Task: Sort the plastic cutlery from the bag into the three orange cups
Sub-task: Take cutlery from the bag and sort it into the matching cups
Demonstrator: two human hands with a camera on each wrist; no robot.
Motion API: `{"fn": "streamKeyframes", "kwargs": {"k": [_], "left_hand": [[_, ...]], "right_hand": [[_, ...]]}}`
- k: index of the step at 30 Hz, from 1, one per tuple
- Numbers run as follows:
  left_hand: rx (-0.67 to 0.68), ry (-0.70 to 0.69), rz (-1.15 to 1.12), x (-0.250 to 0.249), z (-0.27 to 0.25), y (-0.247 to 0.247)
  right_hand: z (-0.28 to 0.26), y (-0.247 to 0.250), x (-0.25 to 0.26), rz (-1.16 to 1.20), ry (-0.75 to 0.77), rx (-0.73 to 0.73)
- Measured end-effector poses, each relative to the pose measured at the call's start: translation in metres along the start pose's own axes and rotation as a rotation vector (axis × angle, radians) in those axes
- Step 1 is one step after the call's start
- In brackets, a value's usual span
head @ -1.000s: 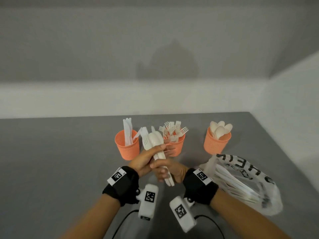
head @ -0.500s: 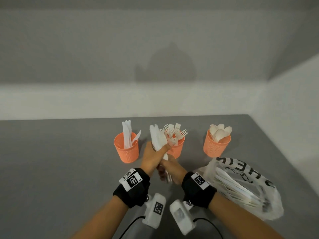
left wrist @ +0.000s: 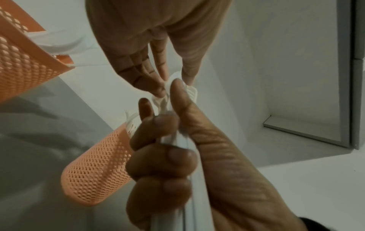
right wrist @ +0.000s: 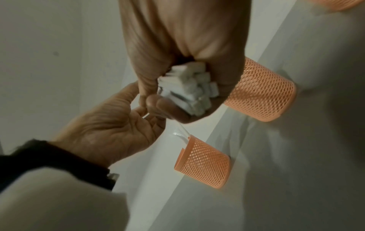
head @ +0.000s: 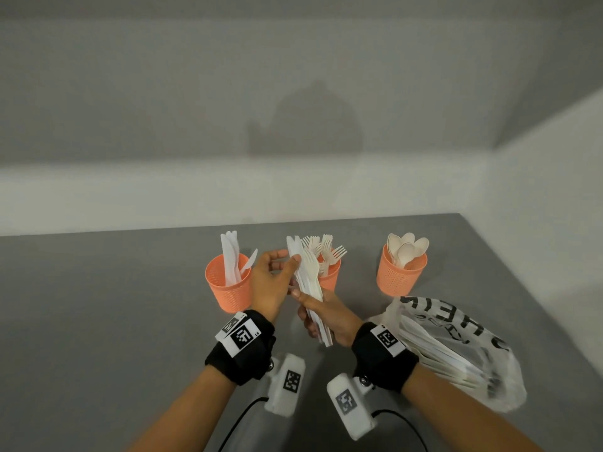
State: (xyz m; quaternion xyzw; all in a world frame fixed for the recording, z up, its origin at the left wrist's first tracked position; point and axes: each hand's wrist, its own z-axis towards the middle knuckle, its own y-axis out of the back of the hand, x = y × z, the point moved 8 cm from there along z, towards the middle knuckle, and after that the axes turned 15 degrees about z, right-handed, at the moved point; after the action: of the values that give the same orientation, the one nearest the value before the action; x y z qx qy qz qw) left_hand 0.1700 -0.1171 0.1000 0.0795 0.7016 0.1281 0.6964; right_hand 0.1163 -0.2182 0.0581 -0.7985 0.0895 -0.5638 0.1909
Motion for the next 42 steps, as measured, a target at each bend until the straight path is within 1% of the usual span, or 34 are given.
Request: {"fn": "streamKeyframes", "kwargs": {"k": [6,10,13,17,20,24,26,27,29,31,34,36,40,42], "left_hand": [[0.106,0.055,0.011,0.002,0.001,-0.011],[0.111,0.093,-0.024,0.004,0.000,-0.013],[0.093,0.104,-0.021,0.005,-0.001,-0.011],[0.109,0.069,0.030,0.005,-0.007,-0.019],[0.079,0.053,0.029,0.004,-0.013,-0.022],[-0.080,0.041,-0.081,-0.002,-0.012,-0.004],[-0.117,0.036,-0.076,-0.006,-0.010,0.003],[-0.095,0.031,-0.055,-0.008,-0.010,0.002],[-0.006,0.005,0.005,-0.009,-0.012,-0.006],[0.056,0.003,0.009,-0.009,-0.015,-0.013],[0.052,0.031,0.002,-0.007,-0.016,-0.018],[0.030,0.022,0.004,-0.012,-0.016,-0.018],[-0.002,0.031,-0.033,-0.012,-0.016,-0.017],[-0.033,0.036,-0.065,-0.009,-0.016,-0.016]], "right_hand": [[-0.005,0.008,-0.002,0.009,-0.020,0.017],[-0.007,0.011,0.000,0.086,-0.029,-0.003],[-0.007,0.016,0.002,0.077,-0.015,-0.033],[-0.007,0.020,0.003,0.044,0.022,-0.065],[-0.006,0.021,0.003,0.069,0.027,-0.071],[-0.007,0.030,0.001,0.068,0.022,-0.120],[-0.008,0.035,0.000,0.027,0.030,-0.143],[-0.009,0.035,0.000,-0.005,0.037,-0.144],[-0.010,0.034,-0.001,-0.059,0.038,-0.127],[-0.011,0.029,0.000,-0.101,0.035,-0.094],[-0.014,0.022,0.002,-0.134,0.053,-0.036],[-0.014,0.023,0.003,-0.129,0.053,-0.025],[-0.011,0.030,0.000,0.033,-0.004,-0.068],[-0.008,0.032,-0.001,0.092,0.007,-0.089]]}}
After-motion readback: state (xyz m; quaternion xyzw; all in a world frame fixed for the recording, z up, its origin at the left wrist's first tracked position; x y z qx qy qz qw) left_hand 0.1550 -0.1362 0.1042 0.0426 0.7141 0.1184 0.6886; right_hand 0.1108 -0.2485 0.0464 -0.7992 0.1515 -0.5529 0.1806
